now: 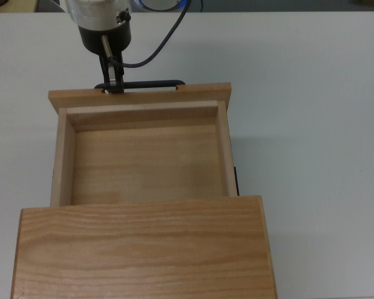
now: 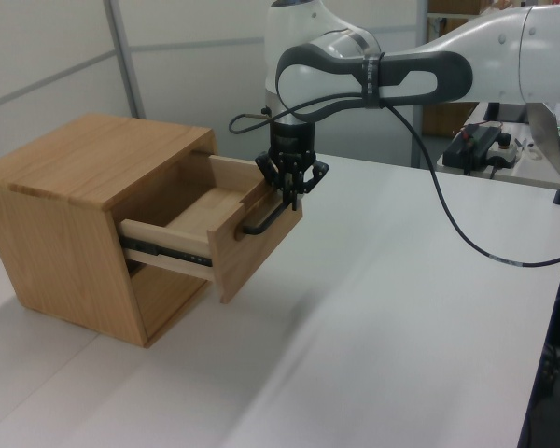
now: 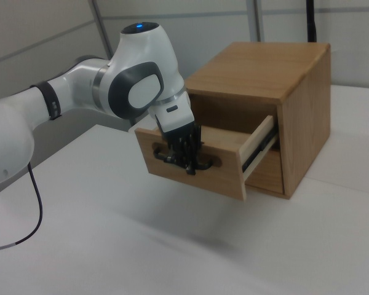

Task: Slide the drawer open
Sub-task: 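Open the gripper and lift it off the drawer handle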

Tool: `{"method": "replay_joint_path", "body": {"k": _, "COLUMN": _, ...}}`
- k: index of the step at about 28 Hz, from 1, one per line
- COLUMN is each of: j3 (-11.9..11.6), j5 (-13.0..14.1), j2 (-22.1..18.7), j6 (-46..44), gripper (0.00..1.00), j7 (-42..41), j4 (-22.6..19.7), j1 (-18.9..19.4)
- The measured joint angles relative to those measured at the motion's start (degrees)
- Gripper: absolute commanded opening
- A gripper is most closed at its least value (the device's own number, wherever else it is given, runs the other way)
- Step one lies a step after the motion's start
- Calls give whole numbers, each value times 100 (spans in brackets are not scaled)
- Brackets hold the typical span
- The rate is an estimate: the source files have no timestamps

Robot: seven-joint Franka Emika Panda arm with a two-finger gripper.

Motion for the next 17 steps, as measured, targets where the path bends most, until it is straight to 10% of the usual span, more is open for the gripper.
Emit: {"method": "replay_joint_path", "body": {"k": 17, "j3": -1, "j5": 0, "j2": -208, "j6": -691, "gripper": 0, "j7": -110, "j4": -1, "j1": -24}}
